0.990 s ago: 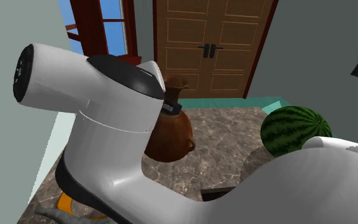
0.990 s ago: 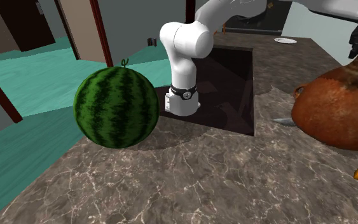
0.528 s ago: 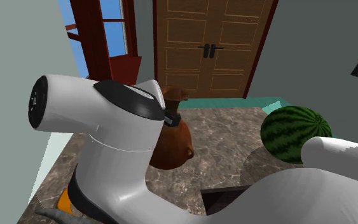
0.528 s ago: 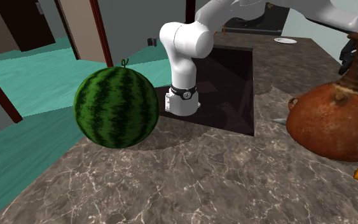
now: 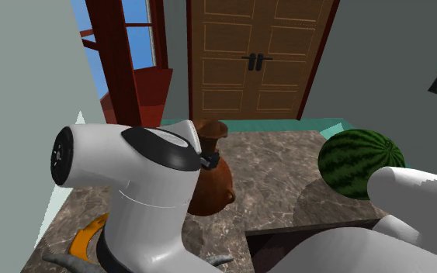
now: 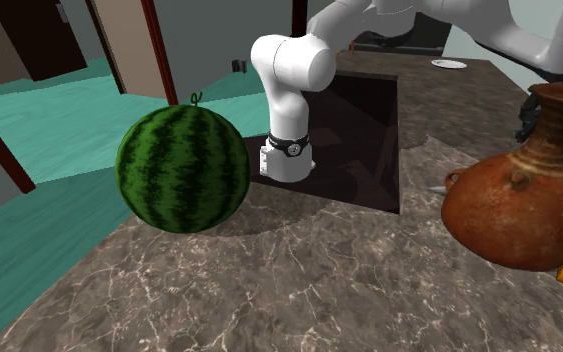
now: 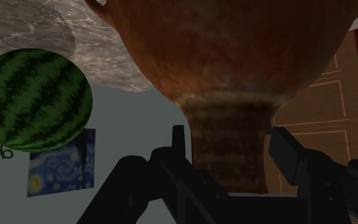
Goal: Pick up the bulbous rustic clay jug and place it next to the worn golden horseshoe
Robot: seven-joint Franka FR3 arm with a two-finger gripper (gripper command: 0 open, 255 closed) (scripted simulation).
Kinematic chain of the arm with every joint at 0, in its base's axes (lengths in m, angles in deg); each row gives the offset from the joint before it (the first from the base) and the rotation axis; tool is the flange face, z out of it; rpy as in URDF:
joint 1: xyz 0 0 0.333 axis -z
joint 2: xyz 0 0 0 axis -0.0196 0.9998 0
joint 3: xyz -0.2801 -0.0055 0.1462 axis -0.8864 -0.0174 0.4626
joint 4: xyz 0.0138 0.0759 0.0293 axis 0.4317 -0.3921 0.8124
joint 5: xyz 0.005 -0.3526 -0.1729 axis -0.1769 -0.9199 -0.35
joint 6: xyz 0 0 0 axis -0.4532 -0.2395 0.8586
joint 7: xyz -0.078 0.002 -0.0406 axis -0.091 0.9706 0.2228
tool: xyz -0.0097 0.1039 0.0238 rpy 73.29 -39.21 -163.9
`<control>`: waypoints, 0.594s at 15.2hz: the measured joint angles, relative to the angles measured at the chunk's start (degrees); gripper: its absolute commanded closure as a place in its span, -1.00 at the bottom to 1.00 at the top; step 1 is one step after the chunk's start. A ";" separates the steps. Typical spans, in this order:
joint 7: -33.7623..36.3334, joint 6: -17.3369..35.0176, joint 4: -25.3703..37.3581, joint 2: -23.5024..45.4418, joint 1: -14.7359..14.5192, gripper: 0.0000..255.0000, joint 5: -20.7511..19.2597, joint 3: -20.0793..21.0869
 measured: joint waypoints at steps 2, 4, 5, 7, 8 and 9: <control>0.52 0.73 -0.75 -0.42 -0.13 1.00 0.54 0.72; 1.08 1.43 -1.24 -0.88 -0.02 1.00 1.14 1.59; 1.34 1.74 -1.45 -1.09 0.01 1.00 1.42 1.98; 1.98 2.24 -1.73 -1.57 0.09 1.00 2.03 2.89; 2.27 2.62 -1.94 -1.81 0.19 1.00 2.35 3.37; 2.52 2.99 -2.23 -2.03 0.20 1.00 2.64 3.78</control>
